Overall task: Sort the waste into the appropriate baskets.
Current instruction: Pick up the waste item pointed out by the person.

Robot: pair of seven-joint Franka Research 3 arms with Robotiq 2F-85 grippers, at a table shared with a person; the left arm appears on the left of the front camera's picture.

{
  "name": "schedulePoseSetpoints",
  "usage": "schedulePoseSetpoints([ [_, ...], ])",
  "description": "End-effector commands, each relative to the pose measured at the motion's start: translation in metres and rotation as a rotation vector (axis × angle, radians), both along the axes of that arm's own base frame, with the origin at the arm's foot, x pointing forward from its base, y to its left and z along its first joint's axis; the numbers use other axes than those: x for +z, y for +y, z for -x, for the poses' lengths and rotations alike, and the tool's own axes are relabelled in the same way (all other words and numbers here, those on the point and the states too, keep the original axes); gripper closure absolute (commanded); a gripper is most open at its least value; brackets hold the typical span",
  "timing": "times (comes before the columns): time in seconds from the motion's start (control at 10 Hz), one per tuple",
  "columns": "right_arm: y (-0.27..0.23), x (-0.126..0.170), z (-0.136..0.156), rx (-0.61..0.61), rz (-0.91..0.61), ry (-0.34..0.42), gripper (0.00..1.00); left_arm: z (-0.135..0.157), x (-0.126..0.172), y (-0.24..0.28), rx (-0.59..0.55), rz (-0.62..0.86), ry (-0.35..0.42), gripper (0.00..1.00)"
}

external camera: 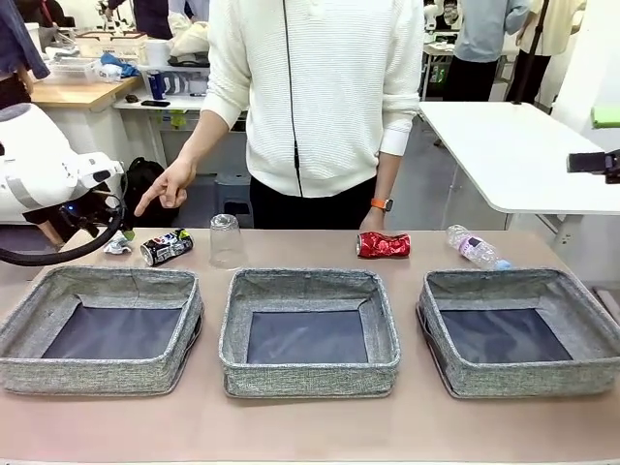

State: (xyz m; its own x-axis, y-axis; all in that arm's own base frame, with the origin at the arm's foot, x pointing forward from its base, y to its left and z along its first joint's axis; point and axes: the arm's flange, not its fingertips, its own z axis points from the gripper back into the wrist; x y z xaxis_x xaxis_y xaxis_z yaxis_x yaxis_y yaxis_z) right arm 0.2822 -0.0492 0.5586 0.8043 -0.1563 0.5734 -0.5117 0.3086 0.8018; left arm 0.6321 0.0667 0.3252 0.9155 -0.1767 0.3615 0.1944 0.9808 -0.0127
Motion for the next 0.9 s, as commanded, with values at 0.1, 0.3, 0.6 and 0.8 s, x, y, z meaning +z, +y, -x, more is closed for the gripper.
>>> schedulePoseSetpoints([
  [0.1,0.001,0.002,-0.004,0.004,-0.013,-0.035,0.00,-0.015,-0.005,0.006,-0.033,0.016,0.037,0.00],
  [0.3,0.001,0.002,-0.004,0.004,-0.013,-0.035,0.00,-0.017,-0.010,0.005,-0.046,0.023,0.092,0.00],
  [0.6,0.001,0.002,-0.004,0.004,-0.013,-0.035,0.00,-0.013,-0.019,0.003,-0.055,-0.005,0.202,0.00],
  [0.8,0.001,0.002,-0.004,0.004,-0.013,-0.035,0.00,-0.013,-0.019,0.003,-0.063,0.000,0.222,0.00],
])
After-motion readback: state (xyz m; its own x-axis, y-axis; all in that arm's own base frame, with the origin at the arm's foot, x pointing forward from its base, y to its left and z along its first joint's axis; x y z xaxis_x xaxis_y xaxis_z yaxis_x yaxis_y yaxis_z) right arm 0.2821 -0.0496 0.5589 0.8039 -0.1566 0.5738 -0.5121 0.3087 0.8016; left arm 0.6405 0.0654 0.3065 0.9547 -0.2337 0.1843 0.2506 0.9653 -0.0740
